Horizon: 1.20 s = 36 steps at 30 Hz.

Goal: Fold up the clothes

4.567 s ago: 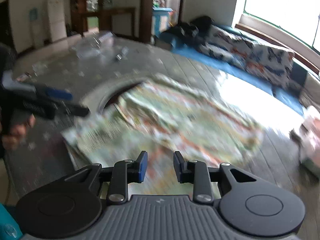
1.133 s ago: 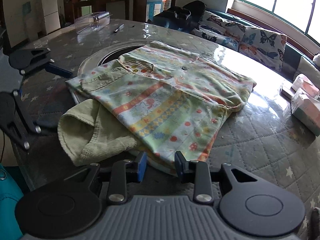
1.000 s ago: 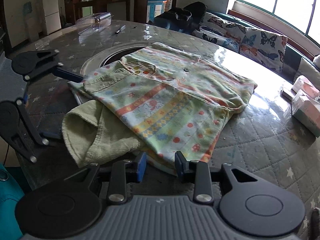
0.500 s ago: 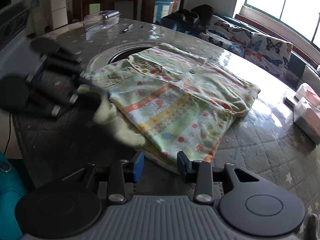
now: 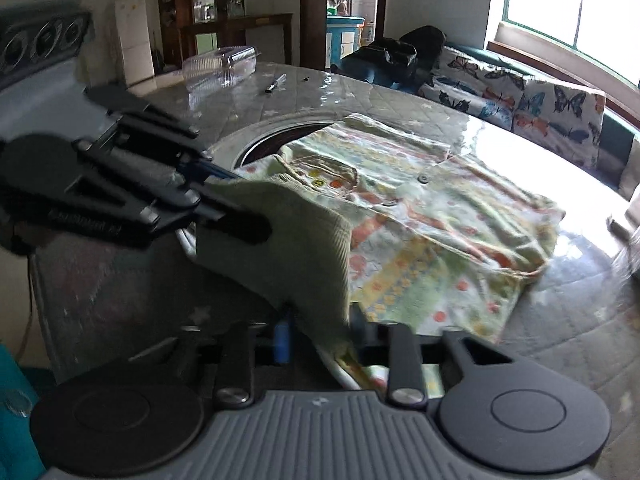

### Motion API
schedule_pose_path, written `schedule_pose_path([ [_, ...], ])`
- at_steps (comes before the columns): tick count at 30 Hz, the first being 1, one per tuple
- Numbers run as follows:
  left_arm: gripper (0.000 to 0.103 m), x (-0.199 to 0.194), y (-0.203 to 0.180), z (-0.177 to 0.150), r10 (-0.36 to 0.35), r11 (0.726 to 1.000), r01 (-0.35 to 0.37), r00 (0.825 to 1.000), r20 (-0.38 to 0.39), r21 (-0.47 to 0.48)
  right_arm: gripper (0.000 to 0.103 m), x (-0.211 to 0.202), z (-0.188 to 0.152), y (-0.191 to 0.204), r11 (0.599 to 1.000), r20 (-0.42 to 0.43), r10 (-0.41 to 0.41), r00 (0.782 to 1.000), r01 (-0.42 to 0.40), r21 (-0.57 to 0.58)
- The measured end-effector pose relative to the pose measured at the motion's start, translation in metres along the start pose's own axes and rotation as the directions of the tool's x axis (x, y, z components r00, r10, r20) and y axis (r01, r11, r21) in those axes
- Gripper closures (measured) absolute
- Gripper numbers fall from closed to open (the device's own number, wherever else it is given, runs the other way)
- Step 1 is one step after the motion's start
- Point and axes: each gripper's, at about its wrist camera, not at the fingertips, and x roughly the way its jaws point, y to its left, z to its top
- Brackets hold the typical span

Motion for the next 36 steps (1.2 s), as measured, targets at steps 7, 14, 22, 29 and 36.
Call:
schedule_pose_path([
  [7,0.039,-0.021,0.002,-0.023,0.078,0.997,-0.077,0.997,-0.011,0.025,0.091,-0.011,0.010,-0.012,0.997,0.041,0.010,0.999,-0.013,0.077],
  [14,0.033,-0.020,0.002,-0.039,0.169,0.978,-0.166,0.986,-0.011,0.123,0.093,-0.020,0.025,-0.014,0.997,0.082,-0.006,0.997,0.000,0.080],
  [22,0.047,-0.016,0.004,-0.050,0.227,0.947,-0.225,0.974,0.018,0.230,0.093,-0.019,0.024,-0.012,0.997,0.078,-0.014,0.997,0.008,0.082],
  [29,0.060,-0.014,0.000,-0.052,0.214,0.932,-0.209,0.977,0.016,0.298,0.093,-0.021,0.026,-0.012,0.996,0.094,-0.023,0.995,0.015,0.087],
  [36,0.082,-0.014,0.007,-0.053,0.222,0.934,-0.213,0.975,0.001,0.287,0.094,-0.024,0.025,-0.012,0.996,0.109,-0.026,0.994,0.016,0.092],
])
